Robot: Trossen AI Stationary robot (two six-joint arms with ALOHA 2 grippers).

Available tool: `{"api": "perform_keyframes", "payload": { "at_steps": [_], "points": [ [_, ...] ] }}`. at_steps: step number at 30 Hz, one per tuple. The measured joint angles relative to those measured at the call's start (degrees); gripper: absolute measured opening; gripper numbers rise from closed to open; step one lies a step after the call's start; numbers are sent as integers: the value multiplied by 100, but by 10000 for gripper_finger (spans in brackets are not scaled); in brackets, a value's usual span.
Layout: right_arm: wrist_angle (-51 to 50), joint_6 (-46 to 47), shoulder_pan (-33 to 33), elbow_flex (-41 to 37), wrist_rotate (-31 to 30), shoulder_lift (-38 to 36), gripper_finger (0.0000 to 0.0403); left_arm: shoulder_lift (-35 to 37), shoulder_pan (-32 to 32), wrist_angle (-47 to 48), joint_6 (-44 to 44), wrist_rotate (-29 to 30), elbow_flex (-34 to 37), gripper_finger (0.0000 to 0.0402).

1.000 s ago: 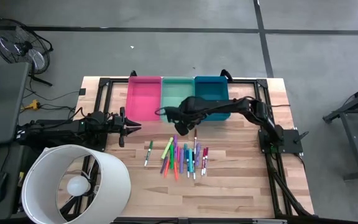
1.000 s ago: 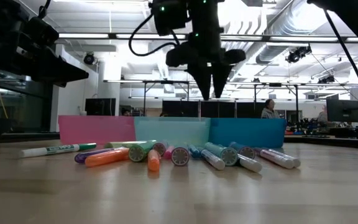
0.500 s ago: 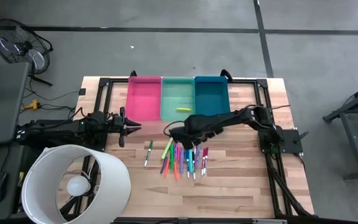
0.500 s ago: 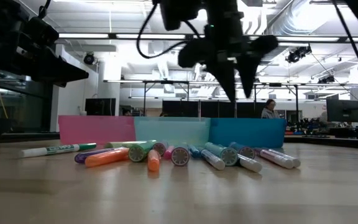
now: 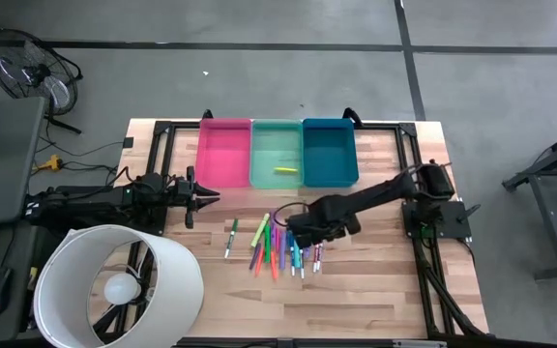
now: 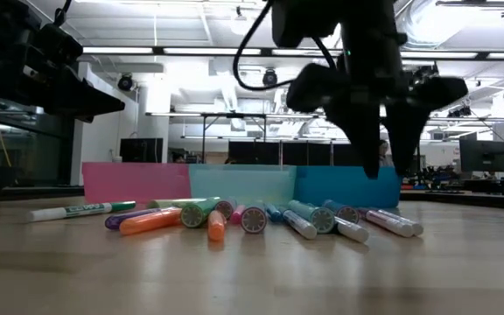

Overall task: Pick & Place Markers
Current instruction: Put the dark pink highlighter into the blue bin

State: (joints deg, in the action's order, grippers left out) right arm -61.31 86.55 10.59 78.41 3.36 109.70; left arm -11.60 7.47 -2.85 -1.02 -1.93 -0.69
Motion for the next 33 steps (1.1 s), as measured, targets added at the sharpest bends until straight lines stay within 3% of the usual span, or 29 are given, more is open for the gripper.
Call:
{"api": "perform_keyframes", "payload": {
  "at_steps": [11, 33],
  "points": [
    [831, 376, 103, -521, 137, -1, 159, -1, 1, 1, 2, 0, 0, 62],
    [851, 1290, 458, -549, 174, 121, 159, 0, 0, 0, 0, 0, 0, 62]
  ]
}}
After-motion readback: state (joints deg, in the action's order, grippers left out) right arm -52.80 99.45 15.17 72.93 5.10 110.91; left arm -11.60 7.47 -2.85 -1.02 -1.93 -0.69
